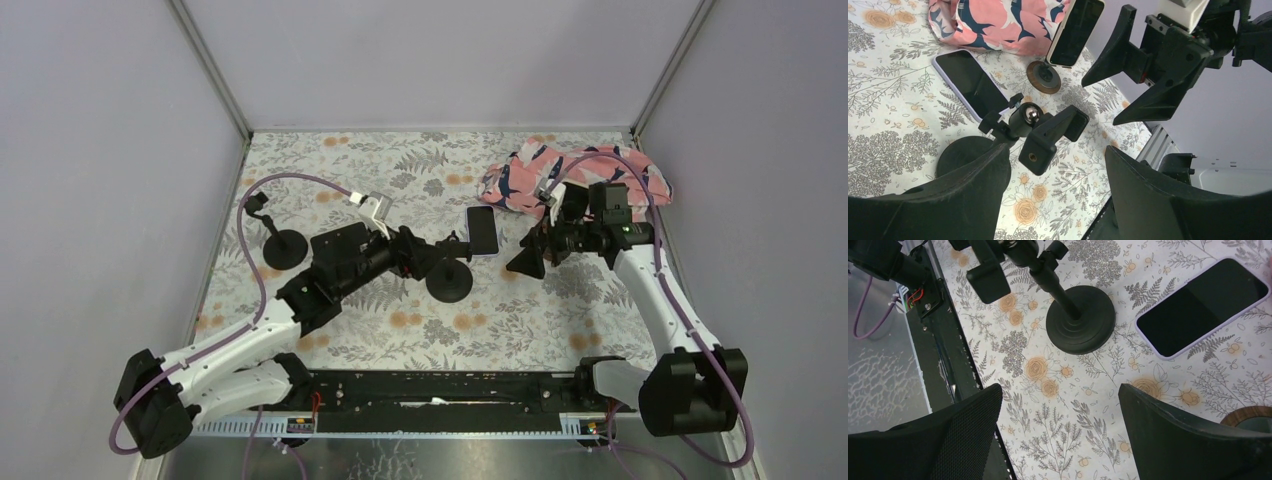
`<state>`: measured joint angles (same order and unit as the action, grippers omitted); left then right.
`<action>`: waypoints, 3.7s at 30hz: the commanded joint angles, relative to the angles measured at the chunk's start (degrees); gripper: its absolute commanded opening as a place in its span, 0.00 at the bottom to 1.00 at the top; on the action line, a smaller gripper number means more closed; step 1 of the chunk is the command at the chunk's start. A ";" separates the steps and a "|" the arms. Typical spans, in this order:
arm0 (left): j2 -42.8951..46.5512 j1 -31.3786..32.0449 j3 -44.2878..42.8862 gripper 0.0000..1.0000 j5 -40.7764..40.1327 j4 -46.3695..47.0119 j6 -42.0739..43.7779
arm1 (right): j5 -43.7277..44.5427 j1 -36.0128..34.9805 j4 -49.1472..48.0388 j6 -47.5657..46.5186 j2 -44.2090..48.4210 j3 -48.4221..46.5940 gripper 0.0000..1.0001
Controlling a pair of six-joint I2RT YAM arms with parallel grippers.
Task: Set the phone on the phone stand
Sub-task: Place the phone stand at the center of the board, then pick up the phone at the center of the board.
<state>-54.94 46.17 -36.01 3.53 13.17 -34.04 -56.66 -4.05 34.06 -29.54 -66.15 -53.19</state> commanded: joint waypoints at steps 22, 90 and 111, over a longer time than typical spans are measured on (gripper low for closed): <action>7.42 0.22 0.75 0.83 -11.25 -0.88 3.22 | 45.43 -17.84 -8.14 34.34 -34.24 -25.38 1.00; 10.32 0.16 6.68 0.83 -7.32 4.40 -2.17 | 66.68 -25.18 -5.87 36.31 -51.64 -32.07 1.00; 11.34 0.20 6.48 0.83 -7.39 3.53 -2.09 | 60.30 -24.62 -6.52 36.83 -52.00 -27.49 0.99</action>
<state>-44.58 46.15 -29.95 -3.97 14.26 -36.16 7.05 -28.86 27.07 6.94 -118.26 -83.92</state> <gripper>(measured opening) 0.832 0.993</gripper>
